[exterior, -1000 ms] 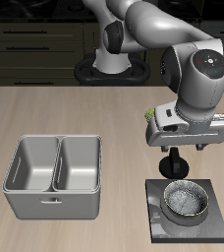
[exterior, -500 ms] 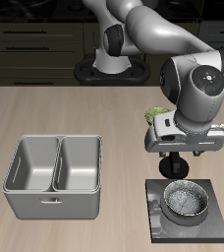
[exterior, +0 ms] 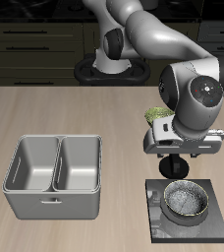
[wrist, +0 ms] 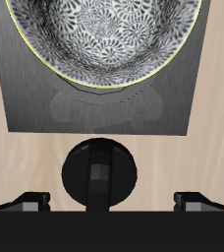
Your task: Place the black bowl on the flat stove and turn on the flat stove
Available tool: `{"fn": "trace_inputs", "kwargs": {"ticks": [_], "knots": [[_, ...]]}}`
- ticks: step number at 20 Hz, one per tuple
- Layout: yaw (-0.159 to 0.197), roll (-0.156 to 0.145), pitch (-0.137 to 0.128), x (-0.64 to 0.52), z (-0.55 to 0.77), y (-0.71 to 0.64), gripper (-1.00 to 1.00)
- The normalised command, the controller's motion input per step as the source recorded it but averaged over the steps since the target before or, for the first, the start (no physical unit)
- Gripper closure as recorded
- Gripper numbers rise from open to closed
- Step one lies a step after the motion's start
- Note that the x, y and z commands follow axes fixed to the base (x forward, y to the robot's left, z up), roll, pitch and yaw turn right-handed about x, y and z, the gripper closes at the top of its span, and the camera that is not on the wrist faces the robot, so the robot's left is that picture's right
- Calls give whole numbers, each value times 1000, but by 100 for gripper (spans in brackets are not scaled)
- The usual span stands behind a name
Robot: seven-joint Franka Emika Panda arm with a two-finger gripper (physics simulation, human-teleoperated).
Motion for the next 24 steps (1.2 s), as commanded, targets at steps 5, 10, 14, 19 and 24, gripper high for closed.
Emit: {"fn": "trace_inputs", "kwargs": {"ticks": [5,10,14,19,24], "knots": [[2,-17,-11,-103,-50,-34,-100],[11,-5,-19,-105,-99,46,-100],[10,-10,-5,-96,-166,13,-100],[13,-21,10,-48,-196,-38,-100],[9,-12,24,-56,-195,-11,-100]]}}
